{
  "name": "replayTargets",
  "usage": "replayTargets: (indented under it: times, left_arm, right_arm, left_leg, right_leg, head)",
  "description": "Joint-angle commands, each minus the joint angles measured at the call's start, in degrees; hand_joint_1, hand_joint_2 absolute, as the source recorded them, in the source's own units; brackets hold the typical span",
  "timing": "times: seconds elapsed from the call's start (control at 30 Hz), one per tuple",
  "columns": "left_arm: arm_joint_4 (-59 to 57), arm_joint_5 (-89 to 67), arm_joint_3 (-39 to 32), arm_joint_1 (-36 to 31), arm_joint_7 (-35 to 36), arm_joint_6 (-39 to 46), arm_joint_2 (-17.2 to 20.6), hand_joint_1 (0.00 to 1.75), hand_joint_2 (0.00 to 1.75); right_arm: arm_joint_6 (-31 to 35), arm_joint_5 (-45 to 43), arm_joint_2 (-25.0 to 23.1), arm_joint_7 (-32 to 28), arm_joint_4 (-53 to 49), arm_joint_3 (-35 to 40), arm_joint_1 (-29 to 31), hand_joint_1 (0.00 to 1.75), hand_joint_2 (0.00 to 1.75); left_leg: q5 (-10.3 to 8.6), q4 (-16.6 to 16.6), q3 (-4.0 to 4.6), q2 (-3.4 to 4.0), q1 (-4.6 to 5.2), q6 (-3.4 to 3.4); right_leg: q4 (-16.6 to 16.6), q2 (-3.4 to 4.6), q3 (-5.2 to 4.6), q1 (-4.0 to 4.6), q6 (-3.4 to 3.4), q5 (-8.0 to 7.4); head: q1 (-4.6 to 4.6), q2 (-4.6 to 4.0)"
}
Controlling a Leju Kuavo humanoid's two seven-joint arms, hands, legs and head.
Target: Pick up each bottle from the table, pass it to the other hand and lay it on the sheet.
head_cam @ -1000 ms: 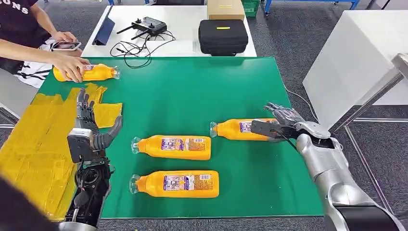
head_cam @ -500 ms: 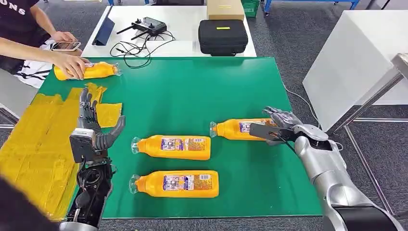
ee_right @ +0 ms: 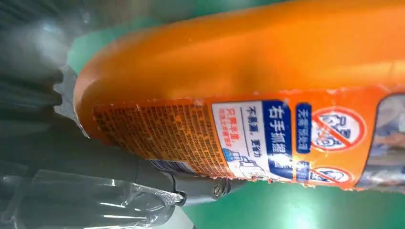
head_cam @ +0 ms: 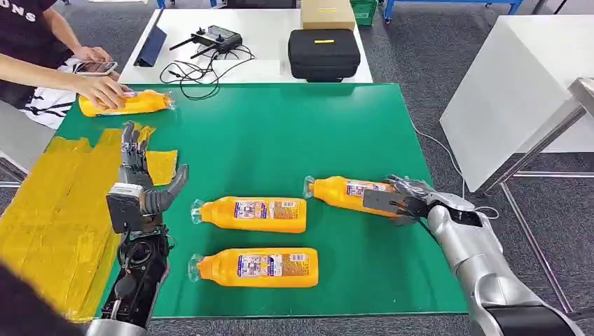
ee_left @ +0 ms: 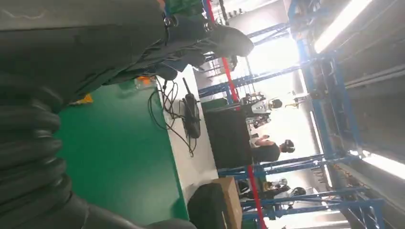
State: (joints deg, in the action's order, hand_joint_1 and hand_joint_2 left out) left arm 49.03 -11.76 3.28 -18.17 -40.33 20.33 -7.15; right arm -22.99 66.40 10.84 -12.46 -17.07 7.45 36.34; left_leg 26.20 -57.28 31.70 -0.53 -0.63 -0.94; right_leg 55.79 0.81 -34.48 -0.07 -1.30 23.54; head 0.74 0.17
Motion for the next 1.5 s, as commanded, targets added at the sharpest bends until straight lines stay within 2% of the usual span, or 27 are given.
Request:
replayTargets:
  times: [0.03,0.33,0.47,0.57,0.63,0.67,0.77,0.83,0.97,1.2,1.37,1.5]
  left_arm:
    - [-1.4,0.4,2.6,-1.5,0.3,1.0,0.4,0.00,1.75]
    - [-0.8,0.3,2.8,-1.2,0.3,2.0,0.3,0.00,1.75]
    - [-0.1,-0.2,1.2,-0.4,0.3,1.9,0.3,0.00,1.75]
    - [2.7,-1.4,-0.7,1.7,0.6,1.7,0.1,0.00,1.75]
    - [5.4,-2.4,-1.9,3.6,1.5,1.7,0.0,0.00,1.75]
    - [6.2,-2.7,-2.1,4.1,1.9,1.5,-0.1,0.00,1.75]
    - [10.2,-4.8,-2.6,6.6,3.6,1.3,-0.5,0.00,1.75]
    - [11.2,-5.1,-2.6,7.2,4.0,1.3,-0.5,0.00,1.75]
    - [15.0,-7.2,-2.4,8.3,5.6,-0.5,-0.8,0.00,1.75]
    - [22.8,-10.9,1.4,8.0,12.8,-7.0,-0.5,0.00,1.75]
    - [23.3,-11.0,1.6,8.2,13.2,-7.1,-0.6,0.00,1.75]
    - [23.6,-10.9,5.0,6.7,12.9,-10.9,-0.2,0.00,1.75]
  right_arm:
    - [-0.7,0.1,-1.8,2.6,4.1,2.5,-3.9,1.75,1.75]
    - [1.9,0.8,-2.1,3.2,4.2,2.7,-4.7,1.75,1.75]
    - [10.2,1.0,-3.6,3.6,2.8,2.7,-4.7,1.75,1.75]
    - [18.6,1.2,-5.4,6.4,2.5,1.9,-4.3,1.75,1.75]
    - [27.8,0.4,-7.0,9.7,1.4,0.0,-4.1,1.75,1.75]
    - [29.9,-0.6,-7.6,9.6,1.0,-1.3,-4.1,1.75,1.75]
    - [41.4,-7.6,-10.6,5.0,-3.1,-8.5,-5.1,1.75,1.75]
    - [41.3,-7.5,-11.0,5.3,-3.5,-8.4,-5.1,1.75,1.75]
    - [49.9,-13.3,-13.6,-0.5,-10.9,-12.5,-8.0,1.75,1.75]
    - [51.9,-18.4,-17.5,-3.2,-28.3,-9.5,-14.5,1.75,1.75]
    - [52.2,-18.1,-17.9,-2.4,-29.3,-8.7,-14.9,1.75,1.75]
    - [46.0,-23.6,-19.9,-9.6,-36.2,-2.5,-17.1,1.75,1.75]
  left_leg:
    - [0.03,0.2,-0.36,-0.15,-0.08,0.04]
    - [0.05,0.1,-0.63,-0.08,-0.08,0.04]
    - [0.06,0.1,-0.76,0.01,-0.08,0.04]
    - [0.07,0.1,-0.75,0.17,-0.06,0.03]
    - [0.08,0.1,-0.72,0.35,-0.04,0.03]
    - [0.09,0.1,-0.71,0.46,-0.03,0.04]
    - [0.11,0.1,-0.57,0.52,-0.01,0.04]
    - [0.11,0.1,-0.42,0.55,-0.01,0.05]
    - [-0.02,0.1,-0.27,0.29,-0.06,0.01]
    - [-0.01,0.0,0.16,0.17,-0.07,0.01]
    - [-0.09,0.1,0.28,0.11,-0.02,0.00]
    - [-0.04,0.0,0.19,0.13,-0.02,0.01]
  right_leg:
    - [-0.2,-0.25,0.44,0.10,0.02,0.07]
    - [-0.1,-0.13,0.66,0.10,0.02,0.04]
    - [-0.1,-0.07,0.77,0.10,0.02,0.03]
    - [-0.1,0.18,0.74,0.07,0.02,-0.01]
    - [-0.1,0.30,0.68,0.05,0.03,-0.05]
    - [-0.1,0.38,0.67,0.04,0.04,-0.06]
    - [0.0,0.42,0.52,0.01,0.18,-0.12]
    - [0.0,0.40,0.36,0.01,0.20,-0.10]
    - [0.0,0.28,0.22,0.04,0.14,-0.09]
    - [0.1,0.17,-0.14,0.04,0.13,-0.07]
    - [0.0,0.14,-0.28,0.00,0.13,-0.12]
    - [0.1,0.13,-0.20,0.02,0.14,-0.07]
  head:
    - [0.00,0.00]
    - [0.00,0.00]
    - [0.00,0.00]
    - [-0.02,0.00]
    - [-0.02,0.00]
    - [0.00,0.00]
    - [0.00,0.00]
    - [-0.02,0.00]
    - [0.00,0.00]
    - [0.00,0.00]
    - [0.00,0.00]
    - [0.00,0.00]
